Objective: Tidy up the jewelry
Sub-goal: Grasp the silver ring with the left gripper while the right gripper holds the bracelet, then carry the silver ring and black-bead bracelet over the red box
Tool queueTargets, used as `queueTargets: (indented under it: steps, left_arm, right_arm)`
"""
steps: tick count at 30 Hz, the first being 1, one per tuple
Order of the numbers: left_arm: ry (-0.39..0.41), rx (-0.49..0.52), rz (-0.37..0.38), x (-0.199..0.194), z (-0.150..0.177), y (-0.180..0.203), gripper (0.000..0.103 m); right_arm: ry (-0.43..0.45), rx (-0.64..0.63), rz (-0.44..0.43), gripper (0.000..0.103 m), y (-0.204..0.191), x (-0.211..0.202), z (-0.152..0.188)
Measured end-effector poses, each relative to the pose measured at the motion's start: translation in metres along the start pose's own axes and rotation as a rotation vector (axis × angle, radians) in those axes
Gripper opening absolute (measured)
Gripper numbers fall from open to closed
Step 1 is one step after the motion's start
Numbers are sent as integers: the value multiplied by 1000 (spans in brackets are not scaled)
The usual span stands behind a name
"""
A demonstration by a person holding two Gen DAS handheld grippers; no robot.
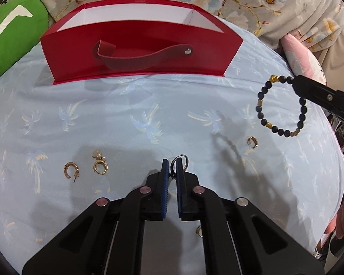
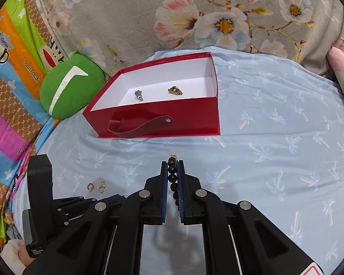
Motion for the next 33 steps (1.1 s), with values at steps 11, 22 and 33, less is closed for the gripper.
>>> queueTargets:
  steps: [11, 22, 33]
  left_arm:
    - [135, -16, -7, -59, -48, -8, 5]
    - [301, 1, -91, -109, -132, -43, 5]
    - [353, 14, -165, -87, -222, -84, 5]
  right_arm:
    - [78, -30, -34, 7, -20, -27, -27]
    - [163, -84, -80, 7, -51, -34, -90]
    - [167, -103, -113, 7, -74, 22, -173]
Point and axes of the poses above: each gripper's, at about its wrist camera, not at the fingertips, and x roughly the way its jaws point, y to its right, z to its underside, the point moved 10 cm from there along x, roughly the way its jaws point, and after that the axes turned 6 degrees about x, right-handed, at the moved point
